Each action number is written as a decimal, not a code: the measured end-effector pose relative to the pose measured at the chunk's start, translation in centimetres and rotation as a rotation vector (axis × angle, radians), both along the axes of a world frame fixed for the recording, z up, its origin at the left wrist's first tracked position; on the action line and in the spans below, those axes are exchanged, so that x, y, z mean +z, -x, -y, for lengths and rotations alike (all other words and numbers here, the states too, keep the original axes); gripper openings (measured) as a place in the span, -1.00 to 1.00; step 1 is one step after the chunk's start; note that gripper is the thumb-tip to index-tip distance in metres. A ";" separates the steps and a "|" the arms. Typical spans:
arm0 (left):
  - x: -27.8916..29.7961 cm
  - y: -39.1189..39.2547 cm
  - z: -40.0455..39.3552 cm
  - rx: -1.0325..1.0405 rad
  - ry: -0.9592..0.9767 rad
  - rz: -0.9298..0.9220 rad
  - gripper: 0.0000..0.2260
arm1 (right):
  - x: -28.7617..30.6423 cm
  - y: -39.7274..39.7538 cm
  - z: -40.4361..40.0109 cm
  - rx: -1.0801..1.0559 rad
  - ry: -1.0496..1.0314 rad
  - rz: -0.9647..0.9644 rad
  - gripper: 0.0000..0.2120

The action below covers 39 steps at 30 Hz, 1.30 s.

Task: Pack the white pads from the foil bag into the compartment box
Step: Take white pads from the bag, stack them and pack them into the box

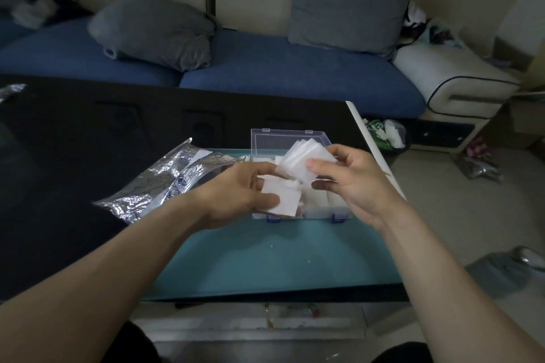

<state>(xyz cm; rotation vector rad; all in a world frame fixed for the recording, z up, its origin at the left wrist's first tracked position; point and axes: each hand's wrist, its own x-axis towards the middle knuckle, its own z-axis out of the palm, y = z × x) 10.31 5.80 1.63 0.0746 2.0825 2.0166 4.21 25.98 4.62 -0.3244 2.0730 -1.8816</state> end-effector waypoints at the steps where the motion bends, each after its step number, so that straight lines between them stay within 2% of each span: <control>1: -0.1 0.1 0.1 0.059 0.048 -0.006 -0.63 | 0.3 0.1 -0.2 -0.017 0.080 0.050 -0.92; 3: -0.2 0.2 0.1 0.175 0.044 0.000 -0.69 | 0.7 0.4 -0.6 -0.008 0.178 0.112 -0.90; 5: -0.2 0.3 0.1 0.202 0.009 0.007 -0.72 | 0.7 0.5 -1.1 0.079 0.141 0.080 -0.86; 10: 0.5 -0.4 0.4 -0.001 0.212 0.107 -0.89 | -0.2 0.4 -0.8 0.327 -0.107 -0.120 -0.70; 14: 0.7 -0.5 -0.2 -0.125 0.171 0.177 -0.78 | -0.5 0.0 0.2 0.472 -0.348 -0.237 -0.78; 18: 1.3 -0.5 -0.7 -0.128 -0.056 0.333 -0.76 | -0.7 -0.7 1.4 0.324 -0.457 -0.249 -0.69; 21: 1.6 -0.3 -0.5 -0.079 -0.290 0.422 -0.61 | -0.8 -0.9 2.1 0.204 -0.561 -0.412 -0.71; 23: 1.3 -0.2 -0.3 -0.015 -0.229 0.349 -0.68 | -0.4 -1.2 2.4 0.231 -0.616 -0.522 -0.69; 26: 0.9 -0.1 0.0 0.139 -0.064 0.277 -0.83 | -0.1 -2.0 2.8 0.337 -0.725 -0.538 -0.52; 28: 1.0 0.0 -0.1 0.177 -0.078 0.283 -0.84 | -0.4 -2.2 3.5 0.323 -0.821 -0.624 -0.55; 31: 1.6 -0.2 -0.9 0.186 -0.101 0.293 -0.82 | -0.5 -2.6 4.5 0.199 -0.872 -0.710 -0.69; 33: 1.7 -0.2 -1.3 0.188 -0.076 0.275 -0.82 | -0.5 -2.8 5.1 0.143 -0.851 -0.696 -0.72; 35: 1.7 -0.2 -1.5 0.215 -0.058 0.261 -0.85 | -0.4 -3.2 5.7 0.120 -0.831 -0.645 -0.65; 37: 2.0 -0.2 -1.8 0.245 -0.037 0.236 -0.85 | -0.3 -3.2 5.9 0.124 -0.775 -0.543 -0.50; 39: 2.2 -0.2 -2.0 0.303 0.005 0.172 -0.82 | 0.0 -3.2 5.5 0.172 -0.673 -0.337 -0.30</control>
